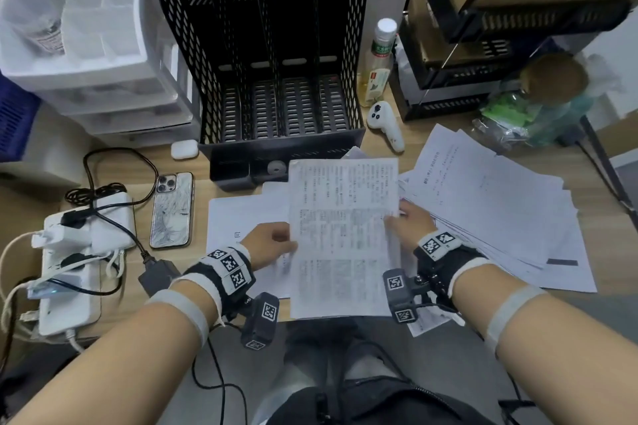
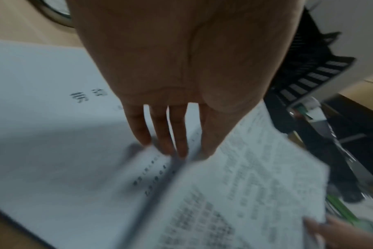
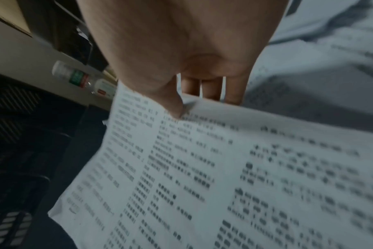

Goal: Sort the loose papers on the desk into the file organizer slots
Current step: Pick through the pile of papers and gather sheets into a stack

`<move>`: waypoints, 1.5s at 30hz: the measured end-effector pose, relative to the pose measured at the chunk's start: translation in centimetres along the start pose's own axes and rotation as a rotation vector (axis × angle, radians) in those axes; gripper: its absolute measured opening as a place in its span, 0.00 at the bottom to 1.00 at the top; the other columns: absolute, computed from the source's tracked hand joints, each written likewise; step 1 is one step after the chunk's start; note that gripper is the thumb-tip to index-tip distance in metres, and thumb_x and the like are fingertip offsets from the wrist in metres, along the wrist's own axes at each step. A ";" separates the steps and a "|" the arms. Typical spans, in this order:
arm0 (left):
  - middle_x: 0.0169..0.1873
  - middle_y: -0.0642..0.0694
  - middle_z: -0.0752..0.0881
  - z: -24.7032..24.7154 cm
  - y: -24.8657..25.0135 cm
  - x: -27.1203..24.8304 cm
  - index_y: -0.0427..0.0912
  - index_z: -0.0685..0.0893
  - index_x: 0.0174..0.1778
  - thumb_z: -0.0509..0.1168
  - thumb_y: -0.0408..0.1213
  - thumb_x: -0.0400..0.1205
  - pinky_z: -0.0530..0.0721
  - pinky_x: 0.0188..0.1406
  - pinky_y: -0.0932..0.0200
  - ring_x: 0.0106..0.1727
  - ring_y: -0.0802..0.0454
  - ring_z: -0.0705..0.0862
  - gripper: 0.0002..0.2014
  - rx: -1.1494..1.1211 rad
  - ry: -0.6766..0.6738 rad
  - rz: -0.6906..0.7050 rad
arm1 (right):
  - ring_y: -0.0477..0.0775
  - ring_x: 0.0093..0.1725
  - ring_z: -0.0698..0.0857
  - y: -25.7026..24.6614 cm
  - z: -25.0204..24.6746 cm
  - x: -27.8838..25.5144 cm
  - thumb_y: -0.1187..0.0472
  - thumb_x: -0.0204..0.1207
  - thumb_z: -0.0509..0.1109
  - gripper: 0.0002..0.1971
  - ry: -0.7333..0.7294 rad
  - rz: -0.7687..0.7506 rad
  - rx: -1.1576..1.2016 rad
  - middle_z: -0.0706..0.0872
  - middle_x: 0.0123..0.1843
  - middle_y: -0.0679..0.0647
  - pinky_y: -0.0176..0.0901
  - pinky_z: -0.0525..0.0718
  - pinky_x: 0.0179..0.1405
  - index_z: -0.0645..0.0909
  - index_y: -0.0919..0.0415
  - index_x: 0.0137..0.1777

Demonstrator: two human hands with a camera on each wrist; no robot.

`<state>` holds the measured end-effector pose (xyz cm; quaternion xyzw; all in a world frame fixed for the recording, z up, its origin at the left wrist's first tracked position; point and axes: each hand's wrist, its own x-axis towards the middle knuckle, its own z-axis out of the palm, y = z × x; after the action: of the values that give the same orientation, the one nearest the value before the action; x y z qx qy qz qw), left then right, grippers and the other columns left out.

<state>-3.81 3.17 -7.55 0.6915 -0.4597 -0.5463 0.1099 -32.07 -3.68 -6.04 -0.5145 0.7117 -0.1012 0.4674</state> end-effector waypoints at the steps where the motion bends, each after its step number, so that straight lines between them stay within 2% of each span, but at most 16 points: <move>1: 0.53 0.44 0.90 -0.1 0.1 0.2 0.47 0.88 0.51 0.71 0.36 0.81 0.86 0.53 0.51 0.54 0.43 0.88 0.05 0.037 0.036 0.009 | 0.62 0.61 0.84 0.2 -1.2 0.2 0.65 0.80 0.64 0.13 0.073 -0.009 0.010 0.87 0.63 0.60 0.47 0.79 0.60 0.83 0.62 0.62; 5: 0.71 0.38 0.79 -3.0 -1.1 1.9 0.54 0.81 0.71 0.70 0.38 0.79 0.81 0.67 0.46 0.70 0.36 0.80 0.23 0.309 0.351 -0.112 | 0.65 0.56 0.83 1.7 -6.3 1.6 0.69 0.80 0.60 0.13 0.276 0.019 -0.093 0.86 0.62 0.67 0.44 0.74 0.54 0.81 0.67 0.60; 7: 0.77 0.36 0.74 -4.6 -2.0 2.3 0.52 0.74 0.79 0.70 0.40 0.78 0.75 0.76 0.46 0.78 0.36 0.73 0.31 0.413 0.403 -0.209 | 0.64 0.52 0.82 2.6 -7.9 2.0 0.70 0.79 0.60 0.11 0.316 0.043 -0.109 0.86 0.59 0.69 0.48 0.77 0.56 0.82 0.68 0.57; 13: 0.73 0.31 0.75 -6.0 -4.1 2.5 0.43 0.65 0.81 0.74 0.36 0.74 0.76 0.72 0.41 0.75 0.31 0.73 0.39 0.286 0.519 -0.332 | 0.61 0.45 0.80 3.4 -7.3 2.1 0.71 0.78 0.60 0.10 0.329 0.016 -0.105 0.87 0.52 0.69 0.51 0.81 0.51 0.83 0.71 0.52; 18: 0.69 0.31 0.78 -6.1 -4.7 2.4 0.39 0.70 0.77 0.74 0.40 0.74 0.82 0.67 0.40 0.69 0.30 0.79 0.35 0.201 0.518 -0.444 | 0.61 0.44 0.78 3.9 -7.0 2.2 0.72 0.78 0.58 0.09 0.338 0.069 -0.101 0.83 0.46 0.65 0.45 0.73 0.44 0.80 0.69 0.48; 21: 0.56 0.35 0.89 -6.2 -5.2 1.5 0.36 0.83 0.63 0.70 0.38 0.79 0.87 0.56 0.44 0.55 0.35 0.87 0.17 0.096 0.397 -0.316 | 0.60 0.45 0.78 4.3 -8.1 1.9 0.72 0.78 0.58 0.08 0.346 0.100 -0.074 0.82 0.46 0.62 0.44 0.73 0.47 0.77 0.64 0.45; 23: 0.52 0.36 0.90 -6.7 -5.1 0.9 0.37 0.85 0.61 0.66 0.35 0.83 0.86 0.51 0.48 0.49 0.37 0.87 0.12 0.036 0.373 -0.245 | 0.61 0.47 0.79 4.5 -8.9 1.7 0.73 0.77 0.57 0.09 0.361 0.127 -0.048 0.82 0.49 0.61 0.45 0.74 0.49 0.78 0.64 0.47; 25: 0.56 0.34 0.88 -8.3 -5.0 0.4 0.37 0.82 0.65 0.63 0.32 0.84 0.85 0.55 0.46 0.53 0.34 0.86 0.14 0.021 0.465 -0.261 | 0.61 0.47 0.78 4.8 -9.7 1.6 0.72 0.77 0.56 0.10 0.382 0.170 -0.015 0.82 0.50 0.62 0.45 0.73 0.49 0.78 0.65 0.49; 28: 0.61 0.33 0.84 -11.4 -4.4 -0.2 0.43 0.79 0.62 0.61 0.27 0.76 0.85 0.61 0.38 0.61 0.30 0.82 0.18 0.030 0.817 -0.411 | 0.60 0.44 0.76 5.4 -10.7 1.7 0.68 0.77 0.57 0.12 0.442 0.215 0.029 0.85 0.53 0.71 0.46 0.71 0.47 0.79 0.74 0.52; 31: 0.69 0.30 0.75 -11.9 -2.4 -0.9 0.38 0.74 0.65 0.67 0.28 0.76 0.77 0.66 0.37 0.72 0.31 0.73 0.20 0.139 0.990 -0.420 | 0.61 0.43 0.76 5.3 -11.3 1.3 0.63 0.77 0.57 0.15 0.463 0.240 0.047 0.84 0.53 0.72 0.47 0.71 0.45 0.79 0.75 0.52; 33: 0.60 0.35 0.80 -10.5 -0.4 -0.6 0.39 0.78 0.62 0.69 0.31 0.79 0.80 0.58 0.46 0.68 0.33 0.79 0.16 0.018 0.879 -0.206 | 0.61 0.43 0.78 4.8 -11.4 0.9 0.61 0.77 0.58 0.15 0.456 0.214 0.077 0.85 0.50 0.68 0.46 0.72 0.45 0.81 0.73 0.51; 35: 0.48 0.45 0.86 -7.9 1.8 -0.4 0.39 0.84 0.61 0.73 0.40 0.79 0.84 0.54 0.56 0.59 0.42 0.86 0.16 -0.193 0.580 0.018 | 0.59 0.45 0.80 3.9 -11.0 0.5 0.60 0.77 0.60 0.14 0.441 0.137 0.113 0.86 0.48 0.64 0.45 0.75 0.46 0.83 0.70 0.50; 38: 0.57 0.52 0.87 -4.3 6.1 -0.3 0.51 0.82 0.70 0.76 0.56 0.73 0.83 0.65 0.56 0.61 0.57 0.85 0.30 -0.165 0.165 0.233 | 0.56 0.40 0.80 2.0 -10.0 -0.6 0.62 0.77 0.64 0.11 0.287 -0.077 0.039 0.87 0.43 0.65 0.45 0.76 0.42 0.83 0.71 0.48; 41: 0.65 0.55 0.87 -1.9 9.4 -0.1 0.57 0.78 0.75 0.78 0.53 0.73 0.80 0.69 0.58 0.66 0.60 0.85 0.33 -0.047 -0.174 0.315 | 0.53 0.38 0.78 -0.4 -8.3 -2.0 0.66 0.77 0.65 0.07 0.054 -0.290 -0.049 0.84 0.38 0.65 0.44 0.73 0.39 0.81 0.71 0.44; 43: 0.61 0.54 0.90 -0.9 10.2 0.0 0.54 0.84 0.68 0.76 0.48 0.77 0.84 0.65 0.56 0.63 0.56 0.88 0.22 0.127 -0.309 0.336 | 0.47 0.36 0.78 -1.5 -7.1 -2.7 0.69 0.76 0.66 0.05 -0.066 -0.364 -0.086 0.84 0.35 0.62 0.42 0.73 0.40 0.81 0.67 0.40; 45: 0.55 0.52 0.90 -0.3 9.9 -0.1 0.49 0.87 0.54 0.70 0.40 0.83 0.84 0.59 0.56 0.57 0.51 0.88 0.06 0.301 -0.268 0.362 | 0.39 0.30 0.76 -1.8 -6.2 -2.8 0.71 0.75 0.67 0.11 -0.135 -0.393 -0.146 0.80 0.30 0.50 0.37 0.73 0.36 0.80 0.57 0.34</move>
<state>-8.66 -2.35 -0.92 0.5281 -0.6622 -0.5301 0.0397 -35.57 -4.31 0.00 -0.6815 0.5703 -0.1040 0.4467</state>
